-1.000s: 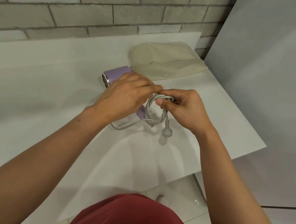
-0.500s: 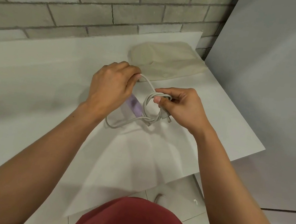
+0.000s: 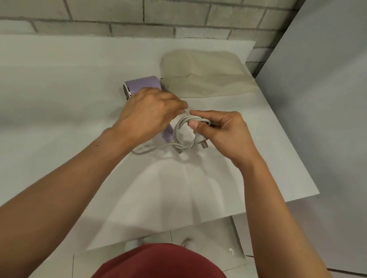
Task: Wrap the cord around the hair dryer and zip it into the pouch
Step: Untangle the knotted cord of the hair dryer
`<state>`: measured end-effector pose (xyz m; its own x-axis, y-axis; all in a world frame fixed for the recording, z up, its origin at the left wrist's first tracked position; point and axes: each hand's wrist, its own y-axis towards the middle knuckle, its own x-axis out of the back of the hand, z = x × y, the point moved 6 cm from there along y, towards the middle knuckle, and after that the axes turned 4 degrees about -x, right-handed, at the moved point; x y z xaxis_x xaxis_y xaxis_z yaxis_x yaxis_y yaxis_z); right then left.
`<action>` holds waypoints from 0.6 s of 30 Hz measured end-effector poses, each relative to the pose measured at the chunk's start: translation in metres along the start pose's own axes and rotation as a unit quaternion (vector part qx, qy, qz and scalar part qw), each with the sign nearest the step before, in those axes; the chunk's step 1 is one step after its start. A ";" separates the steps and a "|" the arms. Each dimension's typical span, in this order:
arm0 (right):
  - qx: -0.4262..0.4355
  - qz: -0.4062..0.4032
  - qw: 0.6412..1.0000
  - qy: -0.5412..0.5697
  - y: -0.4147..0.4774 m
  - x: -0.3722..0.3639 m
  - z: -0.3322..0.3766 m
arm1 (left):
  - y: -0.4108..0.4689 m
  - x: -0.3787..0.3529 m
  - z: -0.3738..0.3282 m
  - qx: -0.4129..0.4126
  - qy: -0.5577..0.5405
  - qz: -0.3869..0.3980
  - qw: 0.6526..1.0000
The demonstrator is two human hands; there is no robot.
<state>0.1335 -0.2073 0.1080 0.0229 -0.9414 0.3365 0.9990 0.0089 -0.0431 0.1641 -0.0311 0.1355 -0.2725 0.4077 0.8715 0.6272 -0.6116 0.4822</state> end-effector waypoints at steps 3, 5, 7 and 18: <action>-0.010 0.015 1.000 0.005 0.005 0.005 0.001 | 0.001 0.002 0.001 0.047 0.003 -0.010 0.999; -0.015 0.038 0.999 -0.005 0.009 0.006 0.002 | 0.002 0.002 0.001 0.060 0.005 -0.003 0.998; -0.019 0.061 0.998 -0.013 0.013 0.003 0.002 | 0.001 0.001 0.005 0.068 0.014 -0.003 0.998; -0.027 0.079 0.996 -0.030 0.021 -0.001 -0.001 | 0.004 -0.005 0.011 0.113 0.005 0.058 0.992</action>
<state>0.1539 -0.2063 0.1053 0.1826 -0.9077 0.3778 0.9795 0.1349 -0.1493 0.1756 -0.0281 0.1323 -0.1963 0.3356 0.9213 0.8023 -0.4853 0.3477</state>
